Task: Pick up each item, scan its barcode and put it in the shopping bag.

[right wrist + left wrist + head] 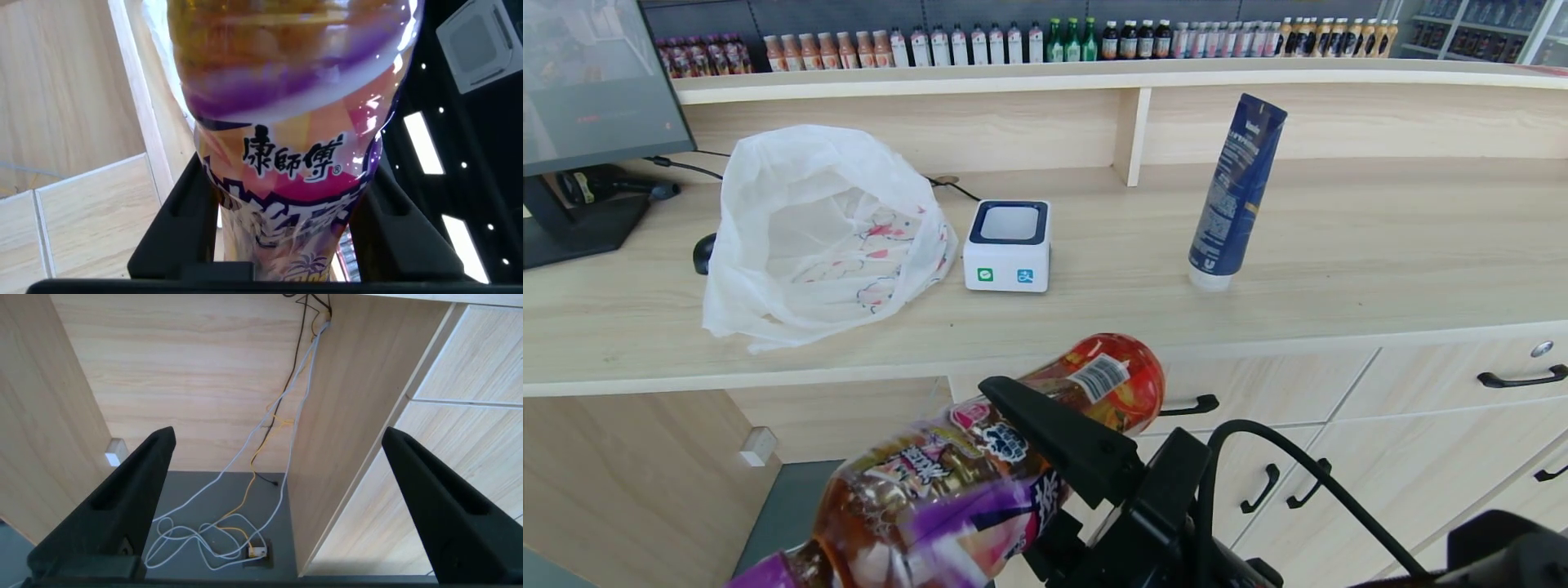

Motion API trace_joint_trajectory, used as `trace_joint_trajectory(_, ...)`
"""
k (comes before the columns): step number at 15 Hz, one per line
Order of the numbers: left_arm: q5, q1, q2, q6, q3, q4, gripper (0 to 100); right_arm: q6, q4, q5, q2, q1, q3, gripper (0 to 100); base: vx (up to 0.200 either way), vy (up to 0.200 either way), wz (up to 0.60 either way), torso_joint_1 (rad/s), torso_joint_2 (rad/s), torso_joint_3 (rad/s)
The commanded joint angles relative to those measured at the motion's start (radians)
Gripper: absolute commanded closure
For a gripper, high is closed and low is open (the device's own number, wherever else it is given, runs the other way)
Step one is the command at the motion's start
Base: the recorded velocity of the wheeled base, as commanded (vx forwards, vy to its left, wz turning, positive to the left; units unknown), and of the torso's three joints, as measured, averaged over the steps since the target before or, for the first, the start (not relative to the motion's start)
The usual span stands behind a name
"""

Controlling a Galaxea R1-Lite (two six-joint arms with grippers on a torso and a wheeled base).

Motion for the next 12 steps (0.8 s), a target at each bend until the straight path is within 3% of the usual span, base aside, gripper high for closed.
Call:
trace_joint_trajectory(1,0.000,0.001,0.001,0.000,0.000,0.000,0,-0.002,-0.001,0.000,0.003,0.000,0.000,100,0.000,0.000,0.00,0.000,0.00,0.000)
trace_joint_trajectory(12,0.000,0.001,0.000,0.000,0.000,0.000,0,0.030,-0.001,0.000,0.005,-0.001,0.001,100,0.000,0.000,0.00,0.000,0.00,0.000)
